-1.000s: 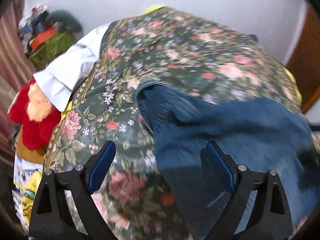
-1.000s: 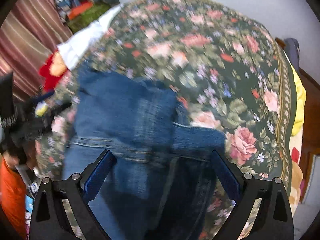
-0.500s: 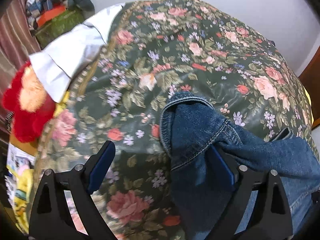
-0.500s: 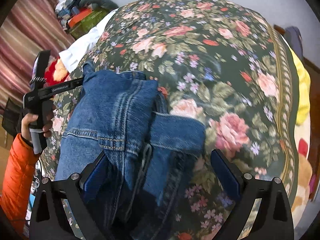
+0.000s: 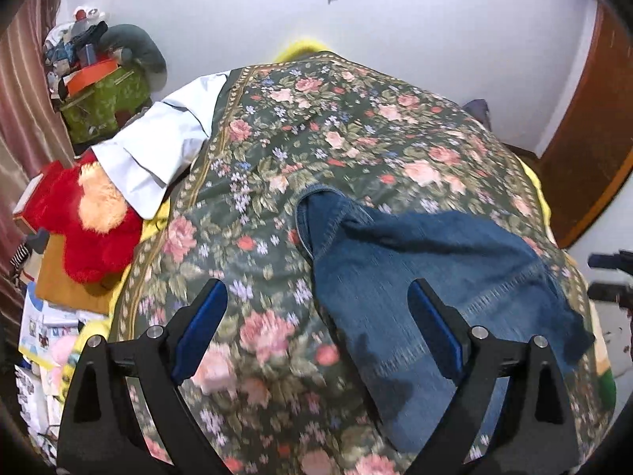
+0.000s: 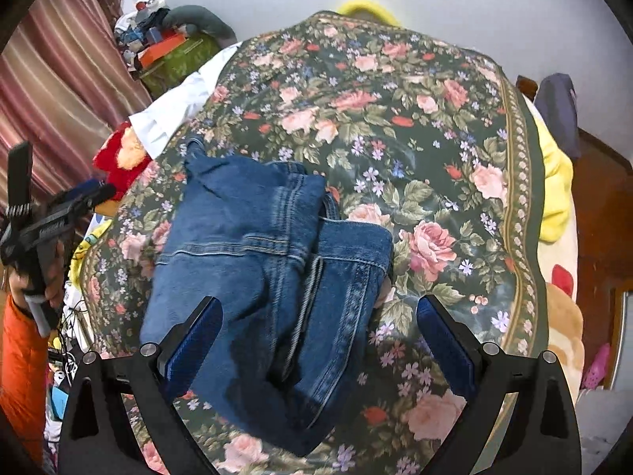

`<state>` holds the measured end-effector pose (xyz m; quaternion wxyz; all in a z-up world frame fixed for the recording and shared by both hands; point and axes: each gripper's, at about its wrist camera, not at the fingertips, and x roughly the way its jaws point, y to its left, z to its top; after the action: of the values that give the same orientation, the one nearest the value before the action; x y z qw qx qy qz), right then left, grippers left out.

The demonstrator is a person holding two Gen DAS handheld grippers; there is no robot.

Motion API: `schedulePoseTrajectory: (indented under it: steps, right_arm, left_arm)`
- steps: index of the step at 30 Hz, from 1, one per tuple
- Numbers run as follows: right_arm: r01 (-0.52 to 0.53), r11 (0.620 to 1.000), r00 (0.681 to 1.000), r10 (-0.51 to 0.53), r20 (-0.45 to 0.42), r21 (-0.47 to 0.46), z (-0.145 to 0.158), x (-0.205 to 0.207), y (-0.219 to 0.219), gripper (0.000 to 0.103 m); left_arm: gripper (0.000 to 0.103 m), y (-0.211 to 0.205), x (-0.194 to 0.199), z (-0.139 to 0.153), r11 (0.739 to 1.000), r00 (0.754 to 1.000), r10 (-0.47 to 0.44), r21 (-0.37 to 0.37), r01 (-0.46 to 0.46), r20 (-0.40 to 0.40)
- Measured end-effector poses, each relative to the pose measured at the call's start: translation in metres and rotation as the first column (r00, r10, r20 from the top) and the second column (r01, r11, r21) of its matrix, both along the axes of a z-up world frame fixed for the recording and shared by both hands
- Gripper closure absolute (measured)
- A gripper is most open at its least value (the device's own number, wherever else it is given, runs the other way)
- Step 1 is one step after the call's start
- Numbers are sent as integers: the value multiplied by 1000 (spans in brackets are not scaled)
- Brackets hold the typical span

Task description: Fold large clothes

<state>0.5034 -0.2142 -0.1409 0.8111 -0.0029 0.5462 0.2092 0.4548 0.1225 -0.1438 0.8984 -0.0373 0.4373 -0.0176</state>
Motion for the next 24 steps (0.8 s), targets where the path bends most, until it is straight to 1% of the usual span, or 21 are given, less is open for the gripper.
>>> schedulePoseTrajectory:
  steps: [3,5,9,11,12,15,16,19,21,23,24]
  right_arm:
    - [4,999,1000,-3,-7,54,9,-5,0,4]
    - [5,997,1000,-4,-20,75,9,-5,4,2]
    - [-2,996,995,11,-97,92,-14,5,17,1]
    - [2,997,988,9,-154,74,-33,14,22,1]
    - [9,998,983,2,-182,61,-43,20,22,1]
    - [33,999,971,-23,-240,35,-66,31,16,1]
    - [27,998,963,-13,-267,49,-74,34,13,1]
    - [4,995,949,28,-315,100,-88,39,11,1]
    - [-11,990,938,58,-341,137,-95,42,14,1]
    - [-18,983,923,87,-374,185,-105,46,20,1]
    - [-18,978,914,100,-393,207,-110,48,22,1]
  left_arm:
    - [10,-3,-13,-9,1000,1000,-10,-24,9,-17]
    - [10,-5,-21,-22,998,999,-10,-65,8,-41]
    - [10,-8,-22,-56,981,992,-18,-192,-7,-127]
    - [10,-11,-19,-73,966,985,-29,-257,-16,-170]
    - [10,-11,-16,-82,953,981,-37,-302,-23,-192]
    - [10,-12,-8,-100,918,969,-57,-395,-44,-239]
    - [10,-13,-4,-107,905,965,-66,-423,-49,-252]
    - [8,-16,8,-121,884,962,-75,-463,-57,-262]
    - [4,-15,14,-127,869,964,-74,-491,-64,-256]
    - [3,-13,22,-134,845,963,-76,-529,-76,-260]
    - [1,-14,26,-139,834,960,-77,-545,-85,-268]
